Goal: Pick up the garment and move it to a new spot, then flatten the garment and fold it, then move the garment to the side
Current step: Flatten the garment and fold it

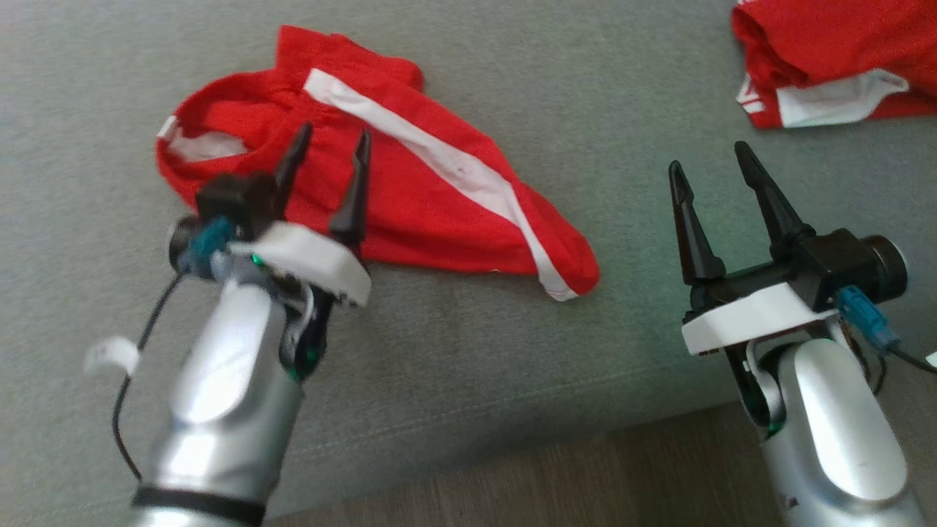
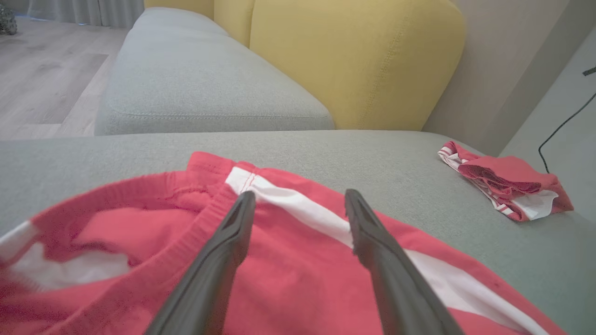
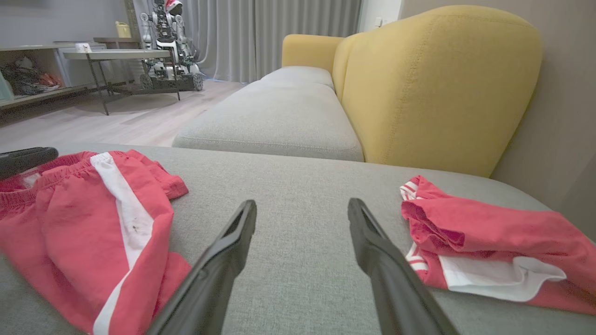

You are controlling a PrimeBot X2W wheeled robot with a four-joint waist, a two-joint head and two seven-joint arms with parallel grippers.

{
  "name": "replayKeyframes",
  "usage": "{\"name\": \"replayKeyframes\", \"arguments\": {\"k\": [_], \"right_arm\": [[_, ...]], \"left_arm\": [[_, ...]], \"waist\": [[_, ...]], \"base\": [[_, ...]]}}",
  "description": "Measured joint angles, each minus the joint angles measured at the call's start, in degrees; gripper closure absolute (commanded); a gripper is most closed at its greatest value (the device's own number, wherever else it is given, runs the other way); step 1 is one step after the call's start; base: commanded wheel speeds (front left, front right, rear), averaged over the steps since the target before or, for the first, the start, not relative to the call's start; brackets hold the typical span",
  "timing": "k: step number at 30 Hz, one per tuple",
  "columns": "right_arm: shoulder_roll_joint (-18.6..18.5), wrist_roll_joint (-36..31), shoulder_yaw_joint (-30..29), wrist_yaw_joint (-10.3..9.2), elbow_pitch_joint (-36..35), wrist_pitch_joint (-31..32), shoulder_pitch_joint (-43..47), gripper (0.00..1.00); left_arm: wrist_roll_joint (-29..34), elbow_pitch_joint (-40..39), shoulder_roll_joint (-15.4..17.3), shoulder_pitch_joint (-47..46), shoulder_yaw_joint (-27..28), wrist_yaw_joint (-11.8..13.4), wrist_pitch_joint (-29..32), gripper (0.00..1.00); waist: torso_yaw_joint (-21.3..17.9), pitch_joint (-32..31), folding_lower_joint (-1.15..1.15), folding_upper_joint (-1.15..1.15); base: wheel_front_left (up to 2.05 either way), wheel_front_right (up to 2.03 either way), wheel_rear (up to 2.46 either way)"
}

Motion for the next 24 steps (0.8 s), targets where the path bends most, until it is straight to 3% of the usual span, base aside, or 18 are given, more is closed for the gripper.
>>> {"name": "replayKeyframes", "arguments": {"k": [12, 24], "right_arm": [[1.1, 0.1, -0.5, 0.00, -0.4, 0.0, 0.0, 0.00], [1.2, 1.1, -0.5, 0.00, -0.2, 0.0, 0.0, 0.00]], "left_arm": [[6.0, 18.5, 2.7, -13.7, -0.8, 3.3, 0.0, 0.00], [8.8, 28.0, 4.0, -21.6, -4.3, 1.7, 0.0, 0.00]], "waist": [[-3.3, 1.9, 0.00, 0.00], [-3.8, 2.8, 0.00, 0.00]], "base": [[0.00, 0.00, 0.00], [0.00, 0.00, 0.00]]}}
